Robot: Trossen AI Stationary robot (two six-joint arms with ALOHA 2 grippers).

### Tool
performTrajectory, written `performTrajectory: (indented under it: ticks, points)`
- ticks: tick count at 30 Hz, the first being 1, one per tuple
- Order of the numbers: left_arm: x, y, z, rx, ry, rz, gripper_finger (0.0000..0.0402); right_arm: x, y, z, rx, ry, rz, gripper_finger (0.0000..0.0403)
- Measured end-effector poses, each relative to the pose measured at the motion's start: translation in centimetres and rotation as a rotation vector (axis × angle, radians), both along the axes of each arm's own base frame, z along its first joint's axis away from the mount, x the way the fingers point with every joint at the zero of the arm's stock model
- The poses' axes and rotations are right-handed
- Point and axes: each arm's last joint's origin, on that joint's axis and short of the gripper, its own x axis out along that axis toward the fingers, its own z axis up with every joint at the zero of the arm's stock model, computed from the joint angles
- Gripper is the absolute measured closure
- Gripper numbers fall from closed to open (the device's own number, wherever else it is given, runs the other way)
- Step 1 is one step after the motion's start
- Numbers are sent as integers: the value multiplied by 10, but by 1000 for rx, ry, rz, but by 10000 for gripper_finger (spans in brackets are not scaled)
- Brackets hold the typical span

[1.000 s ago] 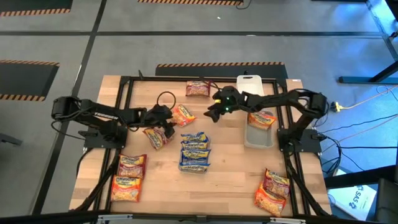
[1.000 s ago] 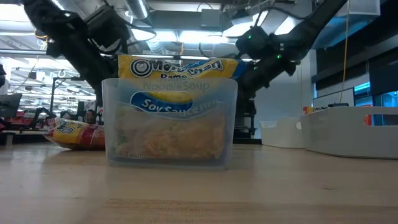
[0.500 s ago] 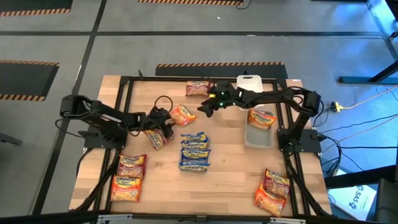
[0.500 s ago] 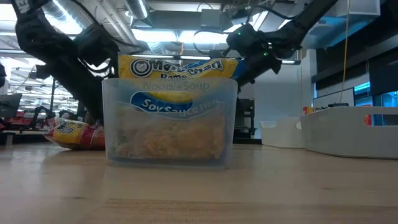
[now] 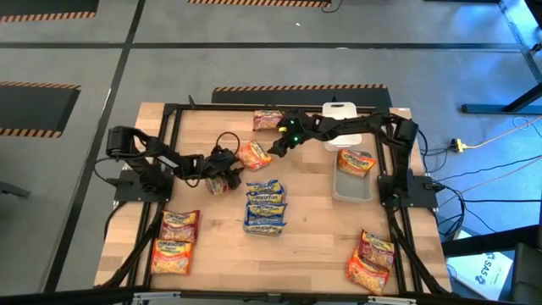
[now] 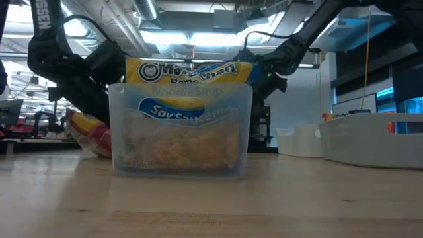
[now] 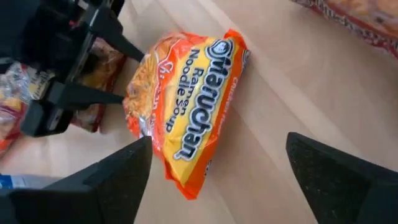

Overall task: Sort Maruchan noodles
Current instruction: Put the top left orange noodle pack into the gray bin

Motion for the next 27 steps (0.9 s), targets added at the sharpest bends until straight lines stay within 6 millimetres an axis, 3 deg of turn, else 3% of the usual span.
performTrajectory:
  ticks: [6,12,18,27]
  points:
    - [-1,-2,27,-16,-110,-41,195,-5,-11,-7,92,-3,35,45]
    - [-6,1,34,50,-103,15,195,-5,-8,-12,100,18,39,45]
    - [1,10,27,44,-156,24,195,-5,-10,-20,83,51,8,45]
    - [5,12,0,26,-75,-7,195,1,-6,-25,84,17,45,45]
